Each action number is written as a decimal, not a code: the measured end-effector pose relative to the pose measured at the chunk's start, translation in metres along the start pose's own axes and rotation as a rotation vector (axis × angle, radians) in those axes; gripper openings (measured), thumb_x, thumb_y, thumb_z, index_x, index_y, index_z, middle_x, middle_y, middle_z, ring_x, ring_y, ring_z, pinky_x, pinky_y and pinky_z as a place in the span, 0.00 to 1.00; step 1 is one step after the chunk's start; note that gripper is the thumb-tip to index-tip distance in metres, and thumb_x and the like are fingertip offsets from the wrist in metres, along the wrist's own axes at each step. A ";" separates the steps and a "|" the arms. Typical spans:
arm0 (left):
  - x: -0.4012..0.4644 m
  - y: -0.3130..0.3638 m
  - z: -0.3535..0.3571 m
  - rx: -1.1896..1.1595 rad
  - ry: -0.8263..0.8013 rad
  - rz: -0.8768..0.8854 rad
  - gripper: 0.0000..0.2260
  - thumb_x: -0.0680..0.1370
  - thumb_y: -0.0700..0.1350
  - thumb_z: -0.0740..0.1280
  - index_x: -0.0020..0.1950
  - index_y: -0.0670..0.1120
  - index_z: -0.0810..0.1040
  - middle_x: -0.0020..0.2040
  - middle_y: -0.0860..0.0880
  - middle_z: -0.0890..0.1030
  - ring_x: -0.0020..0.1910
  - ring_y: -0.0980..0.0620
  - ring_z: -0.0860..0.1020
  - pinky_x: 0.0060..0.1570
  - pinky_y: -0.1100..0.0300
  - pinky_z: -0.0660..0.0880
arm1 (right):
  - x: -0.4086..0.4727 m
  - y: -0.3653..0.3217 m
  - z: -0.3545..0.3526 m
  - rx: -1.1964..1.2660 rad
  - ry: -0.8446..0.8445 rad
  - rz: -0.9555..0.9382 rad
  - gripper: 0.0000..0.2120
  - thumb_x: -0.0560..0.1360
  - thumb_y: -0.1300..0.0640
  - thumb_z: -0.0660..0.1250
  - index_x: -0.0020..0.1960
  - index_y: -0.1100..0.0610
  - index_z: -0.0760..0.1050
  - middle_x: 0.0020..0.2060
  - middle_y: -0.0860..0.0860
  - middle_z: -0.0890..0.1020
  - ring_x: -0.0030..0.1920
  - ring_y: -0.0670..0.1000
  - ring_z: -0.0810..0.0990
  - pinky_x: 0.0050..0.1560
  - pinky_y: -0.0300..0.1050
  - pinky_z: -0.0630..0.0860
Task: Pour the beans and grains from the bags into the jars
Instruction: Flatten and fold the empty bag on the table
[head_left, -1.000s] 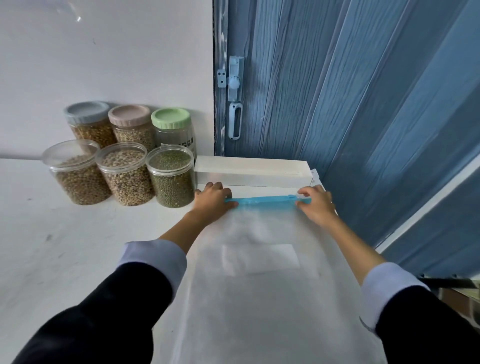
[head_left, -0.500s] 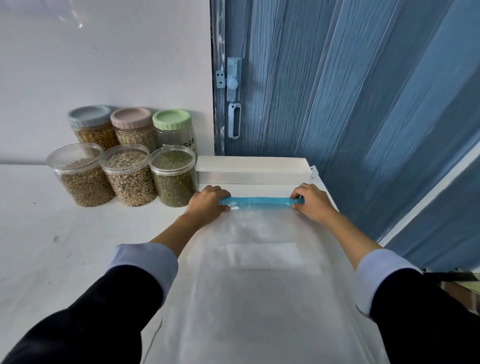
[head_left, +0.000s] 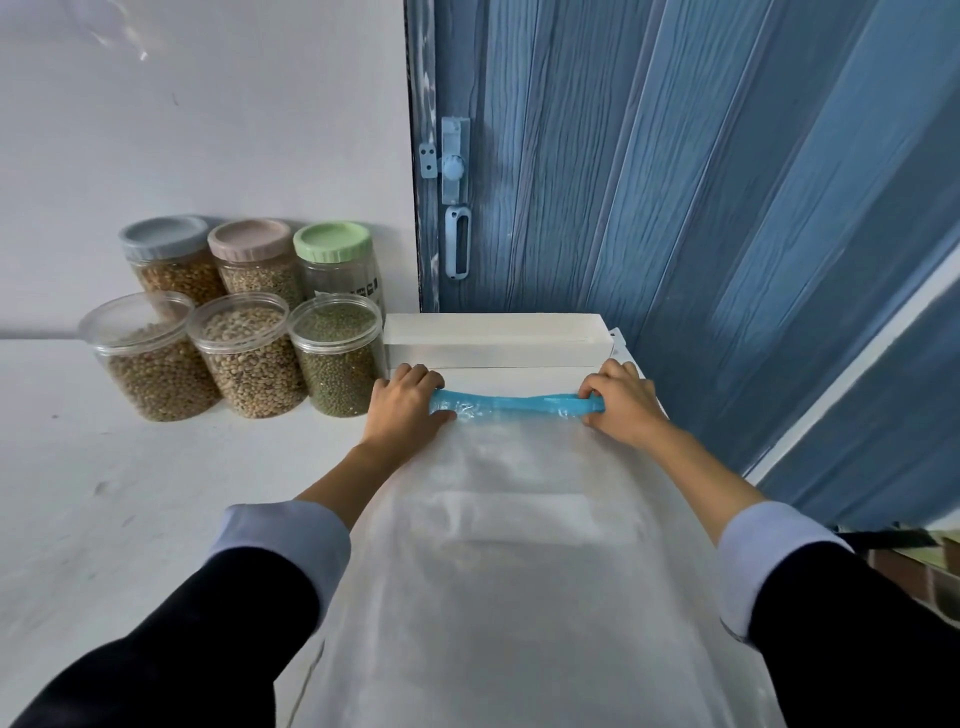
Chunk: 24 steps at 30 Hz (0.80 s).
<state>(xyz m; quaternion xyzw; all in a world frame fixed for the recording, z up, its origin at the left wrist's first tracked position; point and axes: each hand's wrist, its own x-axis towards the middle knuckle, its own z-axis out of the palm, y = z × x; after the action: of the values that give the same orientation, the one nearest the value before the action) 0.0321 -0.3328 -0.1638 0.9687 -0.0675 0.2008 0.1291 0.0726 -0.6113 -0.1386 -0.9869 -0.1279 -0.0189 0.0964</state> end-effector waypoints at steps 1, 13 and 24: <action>-0.001 -0.001 0.000 -0.009 -0.005 -0.012 0.17 0.72 0.49 0.73 0.56 0.41 0.78 0.53 0.44 0.78 0.56 0.43 0.73 0.50 0.50 0.68 | -0.001 -0.001 0.001 0.039 0.031 -0.007 0.10 0.73 0.59 0.70 0.54 0.56 0.76 0.52 0.50 0.70 0.58 0.52 0.66 0.56 0.47 0.62; -0.008 -0.006 -0.010 -0.221 -0.047 -0.138 0.14 0.73 0.47 0.72 0.55 0.40 0.79 0.53 0.43 0.76 0.55 0.43 0.73 0.53 0.49 0.72 | -0.007 -0.005 0.007 0.528 0.094 0.416 0.14 0.73 0.64 0.67 0.58 0.64 0.73 0.54 0.55 0.75 0.50 0.51 0.72 0.42 0.38 0.65; -0.015 -0.006 -0.010 -0.172 -0.159 -0.091 0.17 0.74 0.45 0.72 0.59 0.39 0.77 0.55 0.40 0.74 0.57 0.42 0.69 0.59 0.54 0.65 | -0.010 -0.015 0.012 0.824 0.068 0.709 0.07 0.72 0.67 0.67 0.47 0.62 0.70 0.46 0.58 0.75 0.43 0.53 0.73 0.32 0.41 0.66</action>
<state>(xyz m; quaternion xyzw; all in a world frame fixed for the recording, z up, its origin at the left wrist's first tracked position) 0.0157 -0.3231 -0.1622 0.9690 -0.0502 0.1108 0.2150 0.0589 -0.5977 -0.1485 -0.8489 0.2194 0.0346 0.4796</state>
